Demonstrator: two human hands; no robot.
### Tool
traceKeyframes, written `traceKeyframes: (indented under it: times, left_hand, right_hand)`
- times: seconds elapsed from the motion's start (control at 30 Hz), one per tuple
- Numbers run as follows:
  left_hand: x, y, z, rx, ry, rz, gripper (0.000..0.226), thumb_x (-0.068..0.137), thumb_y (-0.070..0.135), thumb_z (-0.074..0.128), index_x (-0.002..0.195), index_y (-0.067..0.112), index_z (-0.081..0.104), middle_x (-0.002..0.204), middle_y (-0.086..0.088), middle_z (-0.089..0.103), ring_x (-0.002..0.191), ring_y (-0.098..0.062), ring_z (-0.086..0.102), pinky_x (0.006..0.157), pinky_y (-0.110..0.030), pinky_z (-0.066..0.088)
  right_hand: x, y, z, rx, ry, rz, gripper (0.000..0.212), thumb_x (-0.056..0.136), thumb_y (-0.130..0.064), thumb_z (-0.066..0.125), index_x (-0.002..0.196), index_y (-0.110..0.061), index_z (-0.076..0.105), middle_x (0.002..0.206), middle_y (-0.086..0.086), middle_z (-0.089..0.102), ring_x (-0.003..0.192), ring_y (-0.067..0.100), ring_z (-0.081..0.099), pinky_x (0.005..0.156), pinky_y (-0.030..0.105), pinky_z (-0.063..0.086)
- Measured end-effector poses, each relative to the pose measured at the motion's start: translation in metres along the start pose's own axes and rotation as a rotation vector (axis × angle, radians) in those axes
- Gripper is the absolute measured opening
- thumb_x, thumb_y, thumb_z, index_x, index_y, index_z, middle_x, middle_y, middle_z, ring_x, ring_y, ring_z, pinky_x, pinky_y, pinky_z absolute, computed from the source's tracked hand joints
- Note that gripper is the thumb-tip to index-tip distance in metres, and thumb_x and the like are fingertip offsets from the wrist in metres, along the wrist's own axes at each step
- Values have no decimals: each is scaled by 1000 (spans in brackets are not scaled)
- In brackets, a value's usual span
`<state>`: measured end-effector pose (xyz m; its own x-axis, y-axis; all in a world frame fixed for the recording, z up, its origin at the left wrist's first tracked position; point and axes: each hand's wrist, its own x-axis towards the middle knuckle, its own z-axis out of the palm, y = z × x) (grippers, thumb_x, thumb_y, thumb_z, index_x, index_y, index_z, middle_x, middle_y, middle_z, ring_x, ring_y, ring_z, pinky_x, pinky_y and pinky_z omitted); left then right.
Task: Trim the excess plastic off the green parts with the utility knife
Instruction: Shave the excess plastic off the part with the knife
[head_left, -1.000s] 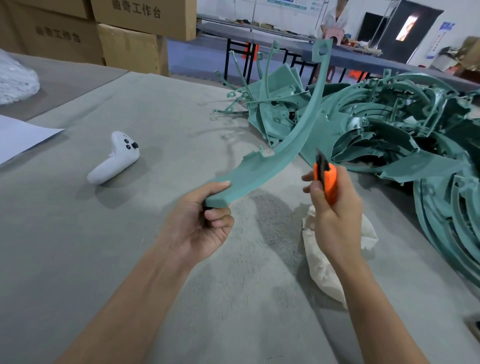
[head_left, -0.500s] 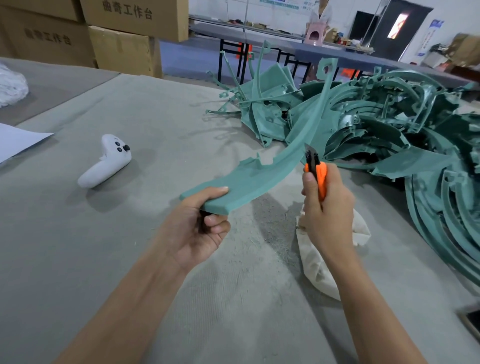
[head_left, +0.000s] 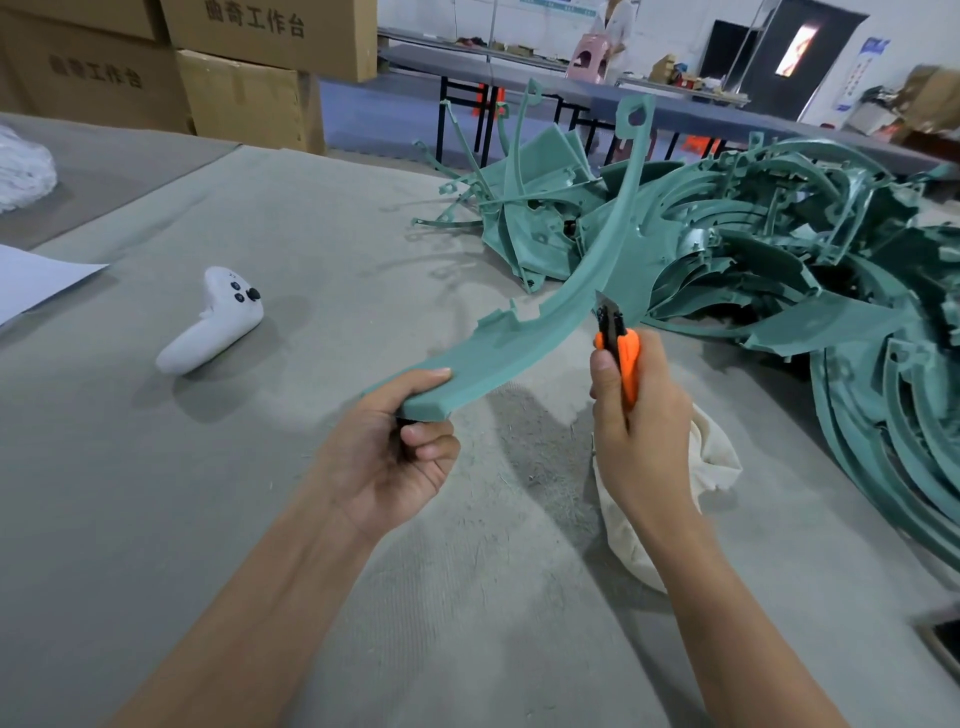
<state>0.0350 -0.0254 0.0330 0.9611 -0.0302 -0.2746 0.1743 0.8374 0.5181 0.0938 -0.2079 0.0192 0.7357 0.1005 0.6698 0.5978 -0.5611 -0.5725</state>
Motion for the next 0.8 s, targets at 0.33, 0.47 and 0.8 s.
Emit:
traceKeyframes:
  times: [0.33, 0.47, 0.8]
  left_hand:
    - [3, 2, 0, -100, 6, 11, 18, 71, 9, 60, 77, 15, 45, 42, 9, 33, 27, -1, 35, 30, -13, 28]
    - [3, 4, -1, -113, 1, 11, 17, 71, 10, 60, 76, 15, 45, 41, 9, 32, 26, -2, 34, 30, -13, 28]
    - [2, -1, -1, -55, 2, -17, 20, 67, 8, 64, 71, 15, 46, 49, 9, 29, 26, -2, 32, 29, -14, 27]
  right_hand:
    - [-21, -25, 17, -28, -107, -135, 22, 103, -33, 41, 105, -13, 52, 69, -14, 40, 53, 5, 38, 50, 20, 30]
    - [-26, -31, 19, 11, -126, -170, 25, 101, -32, 41, 108, -12, 53, 72, -17, 38, 58, 5, 36, 54, 20, 27]
    - [-9, -12, 2, -5, -36, -27, 15, 104, -28, 44, 92, -18, 45, 63, -3, 47, 53, 14, 43, 46, 25, 31]
